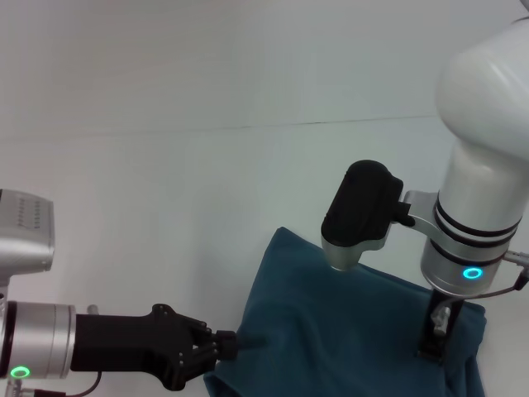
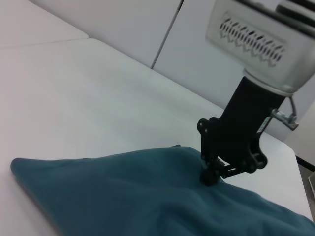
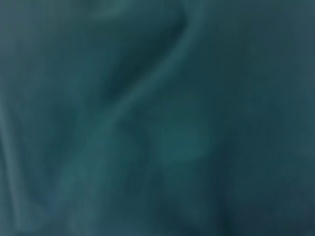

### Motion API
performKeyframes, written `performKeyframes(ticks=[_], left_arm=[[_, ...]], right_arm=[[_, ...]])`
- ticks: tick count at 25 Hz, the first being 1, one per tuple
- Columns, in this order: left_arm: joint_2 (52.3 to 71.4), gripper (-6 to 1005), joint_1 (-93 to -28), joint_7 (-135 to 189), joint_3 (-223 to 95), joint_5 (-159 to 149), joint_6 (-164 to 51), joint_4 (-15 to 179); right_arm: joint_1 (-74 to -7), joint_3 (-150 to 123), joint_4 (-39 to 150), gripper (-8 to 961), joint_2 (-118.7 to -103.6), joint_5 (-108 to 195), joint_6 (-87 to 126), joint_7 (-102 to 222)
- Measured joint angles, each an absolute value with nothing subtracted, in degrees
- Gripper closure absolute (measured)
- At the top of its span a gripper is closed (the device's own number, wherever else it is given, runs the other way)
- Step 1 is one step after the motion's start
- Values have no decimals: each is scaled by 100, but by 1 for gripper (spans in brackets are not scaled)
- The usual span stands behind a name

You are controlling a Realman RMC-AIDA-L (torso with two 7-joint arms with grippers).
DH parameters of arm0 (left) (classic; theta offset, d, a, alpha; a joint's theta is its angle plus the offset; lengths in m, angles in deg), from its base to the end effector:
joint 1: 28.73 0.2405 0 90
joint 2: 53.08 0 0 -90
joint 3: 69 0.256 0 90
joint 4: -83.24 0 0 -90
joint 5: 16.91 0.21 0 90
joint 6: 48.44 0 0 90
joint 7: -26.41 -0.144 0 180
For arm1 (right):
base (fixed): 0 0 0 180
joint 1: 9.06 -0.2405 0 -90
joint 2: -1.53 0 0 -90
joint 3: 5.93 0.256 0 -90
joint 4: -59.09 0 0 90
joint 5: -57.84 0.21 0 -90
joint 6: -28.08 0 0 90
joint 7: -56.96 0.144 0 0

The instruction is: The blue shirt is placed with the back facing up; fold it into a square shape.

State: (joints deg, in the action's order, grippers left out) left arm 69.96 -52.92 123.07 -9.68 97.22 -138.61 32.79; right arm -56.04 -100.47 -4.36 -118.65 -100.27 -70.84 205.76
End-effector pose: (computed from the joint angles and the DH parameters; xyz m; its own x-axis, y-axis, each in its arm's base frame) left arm -0.2366 0.2968 -0.0382 0.8024 0.4953 0.3329 0.5064 -0.8603 0.0592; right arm 0.1727 0.3380 -0.0429 0.5599 -0.4887 0.6691 -0.3463 -0.8716 -0.3469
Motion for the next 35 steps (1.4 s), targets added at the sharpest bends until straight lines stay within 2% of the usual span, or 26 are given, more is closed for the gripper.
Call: performKeyframes(ticks=[9,20,28,35], left_arm=[[6996,928,-5306,12307,-968,9730,-13861,3286],[6897,927,-5308,12369,-1035,9731,-13979,3230],[6940,927,-5398,12321,-1027,9733,-13917,3269],[6943,927,-5414,12321,-1033,9736,-13870,3285]], right_arm=[[-5593,-9928,-317,922,-11857,-10091,-6954,20558],[-5406,-9304,-1687,917,-11844,-9735,-7708,20292],[-5669,-9337,-354,914,-11854,-10121,-6808,20269],[-5648,-9292,-113,911,-11839,-10526,-6656,20402]])
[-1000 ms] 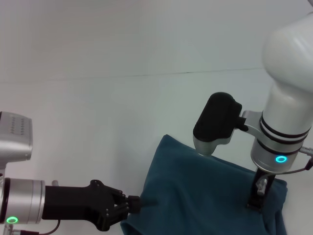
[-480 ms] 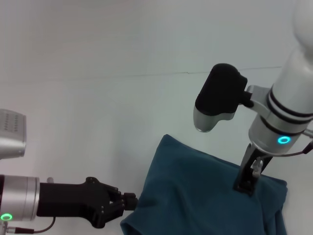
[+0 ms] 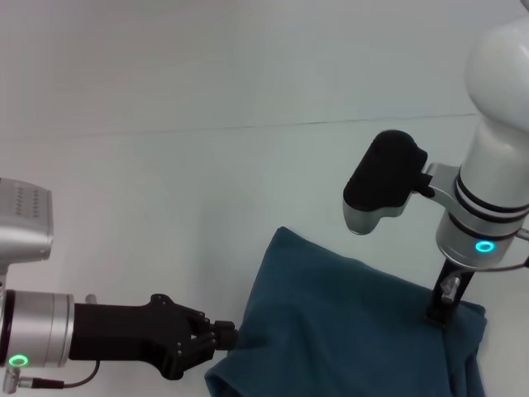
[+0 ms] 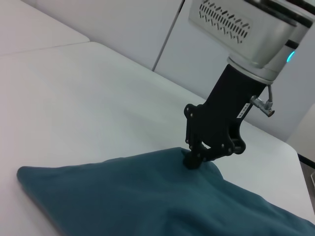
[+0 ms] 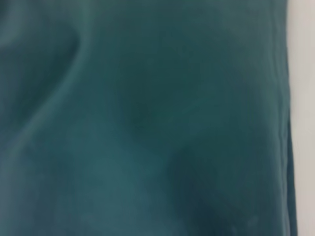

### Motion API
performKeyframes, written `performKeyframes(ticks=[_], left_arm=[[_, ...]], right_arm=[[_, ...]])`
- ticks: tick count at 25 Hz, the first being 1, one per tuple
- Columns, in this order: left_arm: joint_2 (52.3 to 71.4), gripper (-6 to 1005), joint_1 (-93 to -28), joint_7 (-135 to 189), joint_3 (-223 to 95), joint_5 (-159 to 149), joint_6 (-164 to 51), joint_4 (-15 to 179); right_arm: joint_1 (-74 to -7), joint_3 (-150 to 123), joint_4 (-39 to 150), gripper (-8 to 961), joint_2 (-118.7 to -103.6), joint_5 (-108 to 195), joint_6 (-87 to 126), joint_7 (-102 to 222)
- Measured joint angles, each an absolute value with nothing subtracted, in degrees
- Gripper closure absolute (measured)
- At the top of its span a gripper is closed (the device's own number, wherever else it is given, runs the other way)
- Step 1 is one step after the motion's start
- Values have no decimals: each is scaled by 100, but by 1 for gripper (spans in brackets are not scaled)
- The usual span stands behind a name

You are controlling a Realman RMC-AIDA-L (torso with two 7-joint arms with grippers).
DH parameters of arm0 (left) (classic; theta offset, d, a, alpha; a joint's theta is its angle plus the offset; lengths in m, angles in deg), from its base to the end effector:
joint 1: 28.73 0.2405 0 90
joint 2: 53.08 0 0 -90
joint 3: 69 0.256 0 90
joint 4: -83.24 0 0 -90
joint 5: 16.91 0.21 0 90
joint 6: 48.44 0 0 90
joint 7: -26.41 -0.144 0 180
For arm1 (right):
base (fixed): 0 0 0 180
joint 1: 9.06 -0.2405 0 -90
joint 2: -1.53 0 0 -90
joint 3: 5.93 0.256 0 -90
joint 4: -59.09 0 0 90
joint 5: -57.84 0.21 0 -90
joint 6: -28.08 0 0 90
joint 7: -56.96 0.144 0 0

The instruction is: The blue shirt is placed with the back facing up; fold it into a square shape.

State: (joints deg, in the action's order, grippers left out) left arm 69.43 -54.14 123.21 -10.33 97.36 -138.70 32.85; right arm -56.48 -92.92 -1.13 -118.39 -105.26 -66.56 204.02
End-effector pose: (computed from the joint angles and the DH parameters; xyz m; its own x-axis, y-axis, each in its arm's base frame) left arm -0.2336 0.3034 -0.0337 0.8104 0.4821 0.3328 0.4958 -0.8671 0.0489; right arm 0.1875 0.3607 -0.0272 0.5608 -0.5714 0.5992 -0.3647 -0.8202 -0.4408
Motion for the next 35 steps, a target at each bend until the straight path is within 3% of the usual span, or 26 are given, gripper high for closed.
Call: performKeyframes(ticks=[5,13,20,25,28,35], left_arm=[[6944,926,-5436,12334,-1029,9736,-13862,3288],[6903,926,-5407,12357,-1038,9736,-13861,3288],[6907,926,-5397,12361,-1038,9735,-13862,3288],[6893,925,-5410,12388,-1038,9735,-13862,3288],[6890,925,-5421,12399,-1038,9735,-13865,3287],[6852,897,-5490,12643,-1037,9866,-13838,3254]], right_arm=[[-5660,-9272,-13,909,-11845,-10506,-6559,20371],[-5517,-8404,-1383,906,-11837,-10195,-6929,20230],[-5874,-7798,-933,903,-11852,-9929,-6239,20387],[-6181,-8017,-29,669,-11875,-9739,-5631,20478],[-6271,-8401,311,418,-11886,-9548,-5144,20654],[-6345,-8891,627,263,-11896,-9252,-4601,20893]])
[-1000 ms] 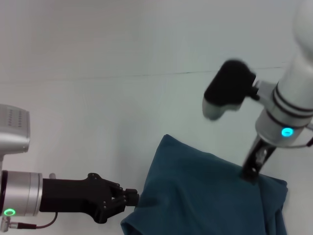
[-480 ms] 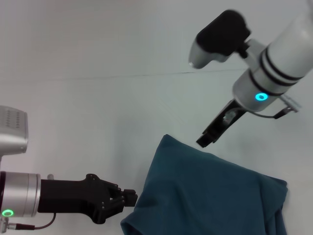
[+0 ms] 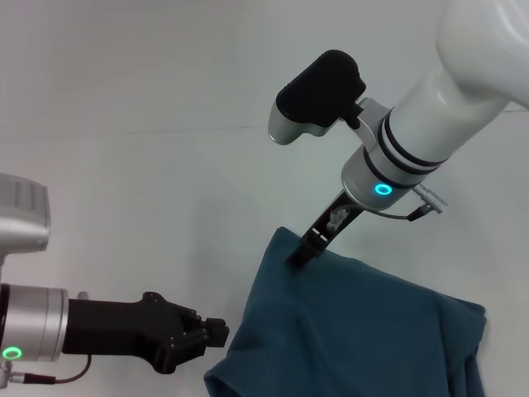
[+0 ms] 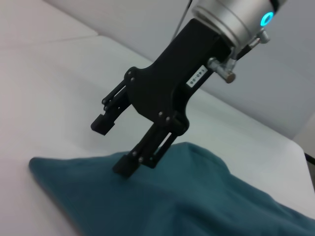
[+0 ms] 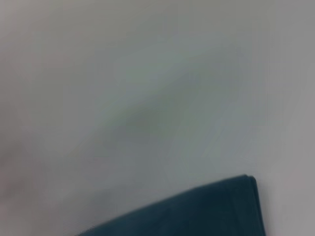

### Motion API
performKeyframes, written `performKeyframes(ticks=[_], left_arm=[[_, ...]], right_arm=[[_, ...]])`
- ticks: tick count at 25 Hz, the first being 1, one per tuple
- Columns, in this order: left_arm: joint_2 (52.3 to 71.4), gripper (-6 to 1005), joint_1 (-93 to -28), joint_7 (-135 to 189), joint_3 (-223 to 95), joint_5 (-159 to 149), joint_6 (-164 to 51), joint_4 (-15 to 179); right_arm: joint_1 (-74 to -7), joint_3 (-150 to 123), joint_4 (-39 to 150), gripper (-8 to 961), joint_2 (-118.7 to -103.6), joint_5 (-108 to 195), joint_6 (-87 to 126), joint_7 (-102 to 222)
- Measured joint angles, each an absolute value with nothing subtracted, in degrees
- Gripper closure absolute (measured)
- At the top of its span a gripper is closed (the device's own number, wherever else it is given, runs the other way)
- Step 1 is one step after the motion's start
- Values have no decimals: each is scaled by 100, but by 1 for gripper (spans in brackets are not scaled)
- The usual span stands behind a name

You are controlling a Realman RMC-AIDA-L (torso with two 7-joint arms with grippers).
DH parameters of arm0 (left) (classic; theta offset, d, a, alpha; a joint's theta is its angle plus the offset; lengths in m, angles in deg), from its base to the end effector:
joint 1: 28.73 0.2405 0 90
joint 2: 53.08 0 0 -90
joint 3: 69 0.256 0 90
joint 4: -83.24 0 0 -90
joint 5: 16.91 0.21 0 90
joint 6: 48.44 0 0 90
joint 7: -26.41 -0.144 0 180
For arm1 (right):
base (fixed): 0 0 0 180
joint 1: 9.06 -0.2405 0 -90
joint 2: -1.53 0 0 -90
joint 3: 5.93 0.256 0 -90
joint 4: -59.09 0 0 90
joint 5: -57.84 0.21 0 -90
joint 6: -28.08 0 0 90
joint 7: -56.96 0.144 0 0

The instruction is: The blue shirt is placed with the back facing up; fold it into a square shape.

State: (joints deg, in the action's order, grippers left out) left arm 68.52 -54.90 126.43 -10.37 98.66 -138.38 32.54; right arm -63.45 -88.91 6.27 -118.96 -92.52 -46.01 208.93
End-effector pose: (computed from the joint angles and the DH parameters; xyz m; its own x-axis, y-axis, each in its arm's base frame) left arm -0.2360 0.3086 -0.0284 0.8013 0.5161 0.3027 0.5300 -0.8470 0.0411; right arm 0.1282 0.4082 -0.0598 0.7605 -0.6077 0.2289 -0.4666 -0.7566 -0.4581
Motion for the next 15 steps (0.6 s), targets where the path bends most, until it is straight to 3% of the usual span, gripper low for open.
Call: performKeyframes(ticks=[10,15], left_arm=[[6737,850,-5571,12979,-1038,10044,-13811,3222],[6705,827,-5658,13535,-1038,10487,-13839,3016]], right_arm=[[-6395,-9102,1081,33,-11898,-8892,-3796,21146],[-6394,-9186,1079,37,-11903,-8837,-3663,21208]])
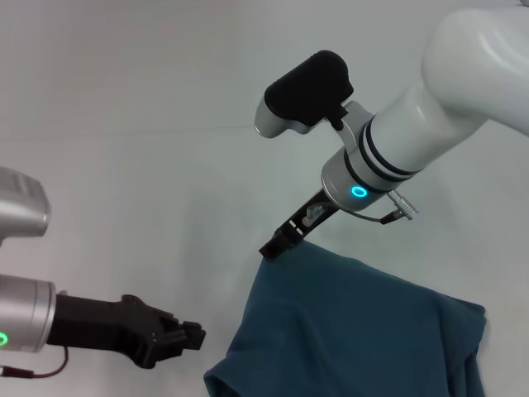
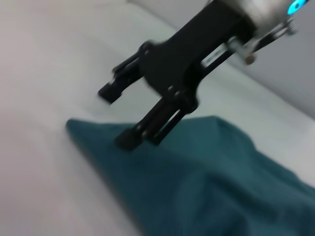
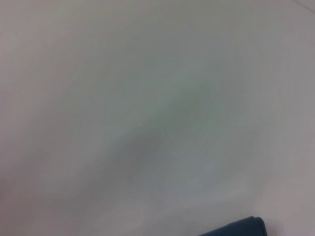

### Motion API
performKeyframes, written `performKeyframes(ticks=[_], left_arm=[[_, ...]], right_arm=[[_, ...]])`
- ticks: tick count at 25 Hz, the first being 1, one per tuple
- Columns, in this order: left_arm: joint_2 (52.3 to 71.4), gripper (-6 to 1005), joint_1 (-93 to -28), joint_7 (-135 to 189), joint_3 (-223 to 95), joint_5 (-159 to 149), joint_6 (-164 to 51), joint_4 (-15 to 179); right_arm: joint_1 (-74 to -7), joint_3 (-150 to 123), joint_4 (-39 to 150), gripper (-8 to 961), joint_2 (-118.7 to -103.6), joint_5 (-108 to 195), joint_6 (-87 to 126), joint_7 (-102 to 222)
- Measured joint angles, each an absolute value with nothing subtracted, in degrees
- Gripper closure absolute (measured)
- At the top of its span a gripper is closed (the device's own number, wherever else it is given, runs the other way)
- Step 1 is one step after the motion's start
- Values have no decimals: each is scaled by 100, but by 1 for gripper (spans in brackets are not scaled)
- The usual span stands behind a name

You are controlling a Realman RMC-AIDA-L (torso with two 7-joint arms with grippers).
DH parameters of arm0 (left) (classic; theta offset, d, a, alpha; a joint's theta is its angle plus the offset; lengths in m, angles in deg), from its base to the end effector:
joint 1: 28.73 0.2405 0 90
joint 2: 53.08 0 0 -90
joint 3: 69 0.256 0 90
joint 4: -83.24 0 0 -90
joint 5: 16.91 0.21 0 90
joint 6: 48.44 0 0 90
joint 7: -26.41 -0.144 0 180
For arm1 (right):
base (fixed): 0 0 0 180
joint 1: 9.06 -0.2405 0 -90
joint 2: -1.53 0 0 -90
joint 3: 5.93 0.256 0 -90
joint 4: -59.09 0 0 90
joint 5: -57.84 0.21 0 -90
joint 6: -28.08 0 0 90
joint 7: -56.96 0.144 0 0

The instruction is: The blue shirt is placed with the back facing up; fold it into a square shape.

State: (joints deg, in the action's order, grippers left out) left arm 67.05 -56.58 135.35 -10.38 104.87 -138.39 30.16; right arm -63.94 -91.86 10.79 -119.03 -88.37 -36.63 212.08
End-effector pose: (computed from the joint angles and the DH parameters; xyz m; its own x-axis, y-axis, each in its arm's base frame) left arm -0.2420 0.3182 -0.0170 0.7769 0.5998 0.1916 0.6106 -0.7919 0.0030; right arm 0.1270 0.4162 -0.0768 0.7634 -0.6344 0.1215 -0.5175 -0.7132 -0.4729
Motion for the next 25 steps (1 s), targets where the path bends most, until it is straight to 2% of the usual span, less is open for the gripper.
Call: performKeyframes(ticks=[9,15,25], left_arm=[[6435,785,-6333,16076,-1038,11545,-14316,2785],[6311,542,-6879,16869,-1046,11839,-14567,3232],[6180,305,-7552,17282,-1264,11940,-14403,4238]], right_arm=[[-5901,-9069,293,37,-11846,-8876,-4006,21220],[-5256,-9025,-613,38,-11835,-8841,-4306,20839],[-4095,-8984,-1887,37,-11841,-8587,-4882,20378]])
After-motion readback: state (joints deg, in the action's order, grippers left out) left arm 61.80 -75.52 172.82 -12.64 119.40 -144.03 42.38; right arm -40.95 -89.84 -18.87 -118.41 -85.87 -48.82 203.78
